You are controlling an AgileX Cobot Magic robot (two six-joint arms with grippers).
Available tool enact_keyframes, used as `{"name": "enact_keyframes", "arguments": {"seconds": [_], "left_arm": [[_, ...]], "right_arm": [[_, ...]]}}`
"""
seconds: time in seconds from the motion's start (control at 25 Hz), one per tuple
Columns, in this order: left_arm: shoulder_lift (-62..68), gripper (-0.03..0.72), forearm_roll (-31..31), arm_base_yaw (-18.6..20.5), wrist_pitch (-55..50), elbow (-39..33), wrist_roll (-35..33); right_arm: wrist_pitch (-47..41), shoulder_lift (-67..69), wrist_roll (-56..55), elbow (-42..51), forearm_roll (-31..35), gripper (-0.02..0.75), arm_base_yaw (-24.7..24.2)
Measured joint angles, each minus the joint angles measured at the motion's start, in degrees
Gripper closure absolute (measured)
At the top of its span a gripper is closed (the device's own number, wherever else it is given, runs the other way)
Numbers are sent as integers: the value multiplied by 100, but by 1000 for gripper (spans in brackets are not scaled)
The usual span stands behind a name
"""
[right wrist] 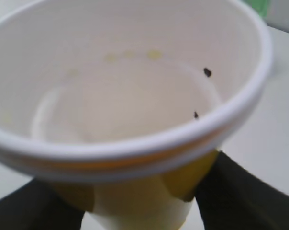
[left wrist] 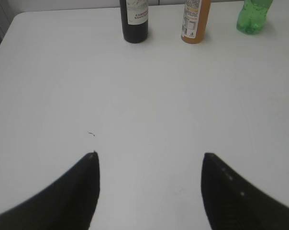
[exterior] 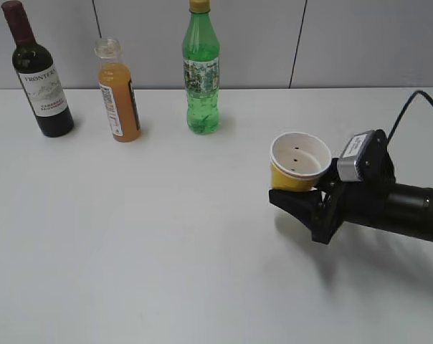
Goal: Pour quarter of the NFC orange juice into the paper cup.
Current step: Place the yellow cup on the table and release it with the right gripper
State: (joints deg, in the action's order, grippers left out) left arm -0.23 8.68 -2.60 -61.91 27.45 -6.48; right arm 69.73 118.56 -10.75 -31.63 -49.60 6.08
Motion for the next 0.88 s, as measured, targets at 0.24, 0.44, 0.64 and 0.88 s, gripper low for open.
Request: {"name": "enact_keyframes", "arguments": {"seconds": [0.24,0.44,0.64,0.88], "left_arm": [[0,202,0,0,0,0,0],[0,202,0,0,0,0,0],[0,202,0,0,0,0,0],[0,202,0,0,0,0,0]], "right_arm": [[0,-11,-711,-795,-998,253,6],[-124,-10,-1224,-1537,-1352,253,304],[-769,-10,-1552,-2065,-1381,253,894],[-1162,198,-1734,-2305,-1371,253,1276]]}}
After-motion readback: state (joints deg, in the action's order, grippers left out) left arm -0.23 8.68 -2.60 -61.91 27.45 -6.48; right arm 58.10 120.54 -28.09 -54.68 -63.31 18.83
